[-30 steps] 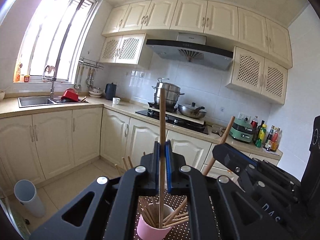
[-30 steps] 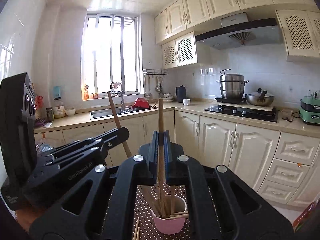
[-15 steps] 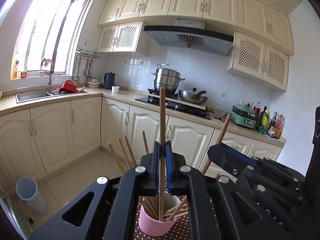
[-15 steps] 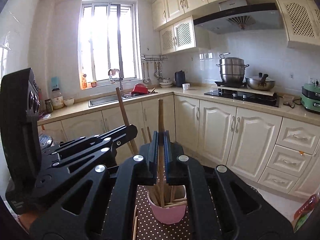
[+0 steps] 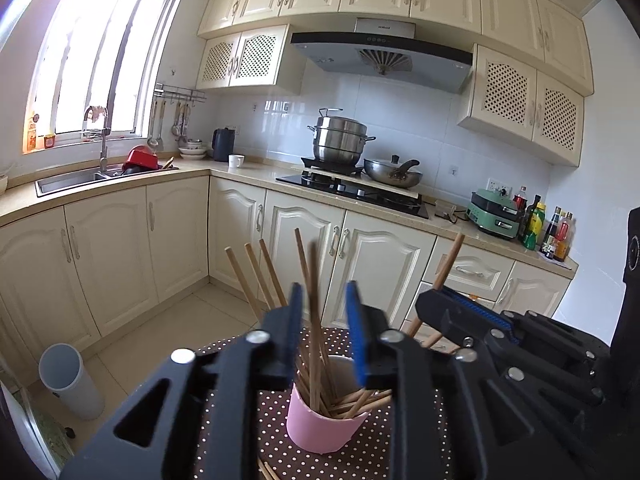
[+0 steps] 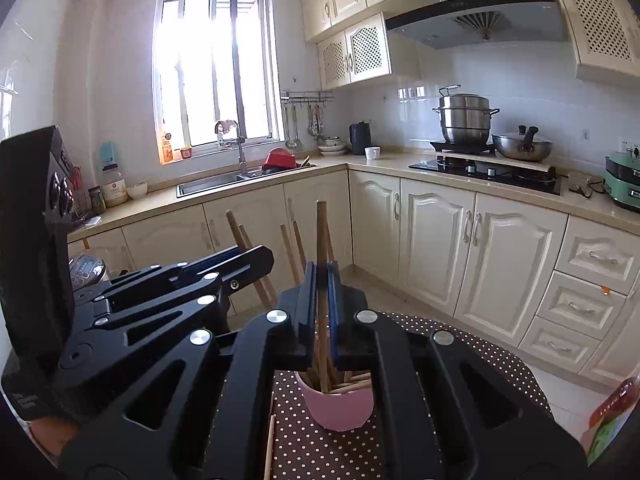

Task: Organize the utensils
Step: 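Lower both chopsticks into the pink cup and open both grippers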

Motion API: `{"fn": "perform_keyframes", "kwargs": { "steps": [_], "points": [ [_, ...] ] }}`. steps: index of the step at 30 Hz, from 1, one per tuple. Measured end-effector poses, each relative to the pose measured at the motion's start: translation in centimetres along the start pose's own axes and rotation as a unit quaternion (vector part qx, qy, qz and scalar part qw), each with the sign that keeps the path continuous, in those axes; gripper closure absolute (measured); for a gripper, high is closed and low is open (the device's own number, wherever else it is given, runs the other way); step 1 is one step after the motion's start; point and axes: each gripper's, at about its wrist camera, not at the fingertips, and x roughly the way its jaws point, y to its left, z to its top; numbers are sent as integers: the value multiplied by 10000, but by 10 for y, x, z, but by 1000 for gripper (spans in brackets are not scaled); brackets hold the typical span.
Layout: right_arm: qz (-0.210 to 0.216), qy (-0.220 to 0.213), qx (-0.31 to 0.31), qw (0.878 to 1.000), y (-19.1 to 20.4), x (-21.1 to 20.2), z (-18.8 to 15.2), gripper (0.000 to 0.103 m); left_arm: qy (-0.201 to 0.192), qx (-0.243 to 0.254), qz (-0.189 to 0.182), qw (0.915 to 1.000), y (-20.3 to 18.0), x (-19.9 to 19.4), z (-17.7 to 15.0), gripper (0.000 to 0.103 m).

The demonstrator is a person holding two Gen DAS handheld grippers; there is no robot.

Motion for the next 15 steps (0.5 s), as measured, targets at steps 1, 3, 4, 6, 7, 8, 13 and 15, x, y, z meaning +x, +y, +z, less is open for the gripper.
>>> {"fn": "perform_keyframes", "kwargs": {
  "steps": [1, 3, 4, 6, 7, 8, 13, 15],
  "points": [
    [3, 6, 5, 10000, 1, 0, -1, 97, 2, 31, 24, 10000, 0, -1, -1, 78],
    [4, 29, 17, 10000, 1, 0, -3, 97, 15, 106, 74, 9999, -1, -3, -3, 78],
    [2, 40, 16, 10000, 1, 0, -4, 97, 6, 140, 113, 9998, -1, -4, -4, 78],
    [-2, 59, 28, 10000, 0, 0, -5, 97, 12, 165, 154, 9997, -1, -7, -4, 75],
    [-1, 68, 39, 10000, 0, 0, -5, 97, 3, 169, 174, 9997, -1, -8, -5, 72],
    [-2, 74, 44, 10000, 0, 1, -6, 97, -9, 173, 203, 9996, -1, -10, -5, 71],
    [-12, 82, 59, 9999, -1, 0, -5, 97, -81, 287, 407, 9987, -4, -21, -6, 64],
    [-7, 89, 59, 9999, -1, 1, -5, 97, -108, 298, 447, 9985, -3, -25, -5, 61]
  ]
}}
